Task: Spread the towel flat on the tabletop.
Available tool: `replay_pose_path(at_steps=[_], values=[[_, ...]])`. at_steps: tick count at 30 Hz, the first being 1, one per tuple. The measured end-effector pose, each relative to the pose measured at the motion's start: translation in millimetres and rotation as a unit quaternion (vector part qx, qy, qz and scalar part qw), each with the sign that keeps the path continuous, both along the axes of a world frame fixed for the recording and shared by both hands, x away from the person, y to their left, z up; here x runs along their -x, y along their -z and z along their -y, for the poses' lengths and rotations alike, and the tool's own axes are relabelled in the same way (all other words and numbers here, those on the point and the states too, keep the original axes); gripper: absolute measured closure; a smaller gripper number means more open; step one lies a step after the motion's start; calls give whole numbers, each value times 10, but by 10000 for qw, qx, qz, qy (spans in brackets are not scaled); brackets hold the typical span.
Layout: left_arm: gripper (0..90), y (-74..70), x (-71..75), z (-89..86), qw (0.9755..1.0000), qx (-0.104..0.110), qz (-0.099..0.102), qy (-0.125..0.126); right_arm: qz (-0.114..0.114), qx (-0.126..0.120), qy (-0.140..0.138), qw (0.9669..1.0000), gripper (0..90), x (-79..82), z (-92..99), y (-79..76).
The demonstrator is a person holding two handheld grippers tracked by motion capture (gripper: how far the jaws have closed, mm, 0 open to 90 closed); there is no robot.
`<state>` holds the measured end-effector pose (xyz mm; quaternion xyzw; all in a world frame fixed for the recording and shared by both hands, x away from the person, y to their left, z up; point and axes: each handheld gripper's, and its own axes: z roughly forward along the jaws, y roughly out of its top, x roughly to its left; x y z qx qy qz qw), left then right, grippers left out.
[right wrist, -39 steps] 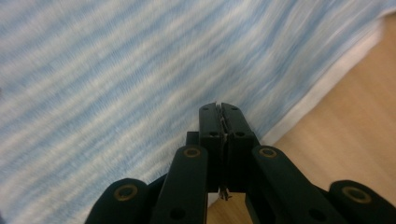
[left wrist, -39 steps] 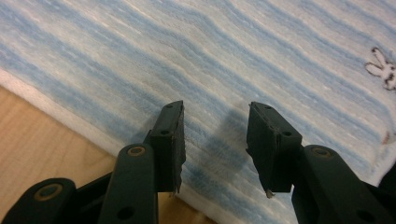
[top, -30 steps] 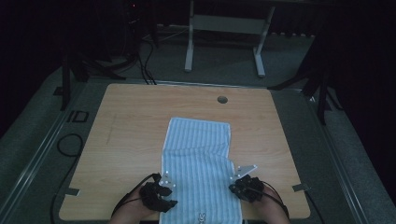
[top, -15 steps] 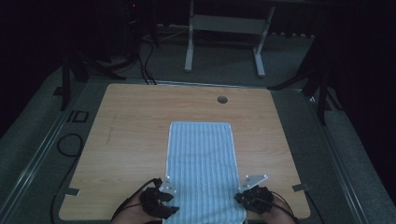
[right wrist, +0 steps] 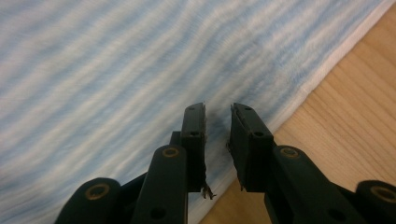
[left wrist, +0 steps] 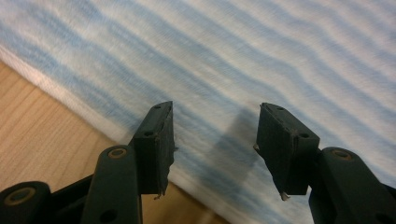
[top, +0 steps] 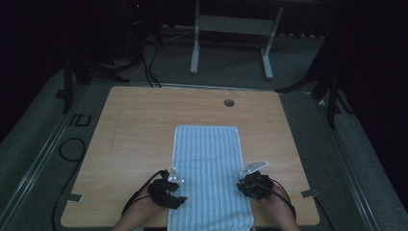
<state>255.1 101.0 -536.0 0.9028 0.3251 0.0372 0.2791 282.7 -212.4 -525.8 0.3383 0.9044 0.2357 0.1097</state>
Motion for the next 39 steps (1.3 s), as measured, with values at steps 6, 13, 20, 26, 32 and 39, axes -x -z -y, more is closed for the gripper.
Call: replay_pose_path(at_steps=[6, 13, 20, 26, 32, 39], values=[[455, 0, -163, 23, 9999, -65, 71, -54, -40, -2, 152, 9999, 719, -188, 43, 53], [454, -12, -442, 101, 9997, -194, 91, -90, -80, -3, 276, 9996, 718, -420, 65, 49], [454, -22, -705, 197, 9997, -232, 42, -119, -169, 75, 447, 9988, 718, -711, 115, 32], [454, -23, -904, 287, 9994, -274, 77, -179, -228, 93, 640, 9976, 716, -907, 163, 24], [452, -33, -925, 301, 9992, -244, 150, -268, -271, 49, 702, 9972, 686, -953, 196, 19], [456, -157, -625, 215, 9996, 127, 242, -62, -112, -185, 463, 9987, 776, -628, 206, -56]])
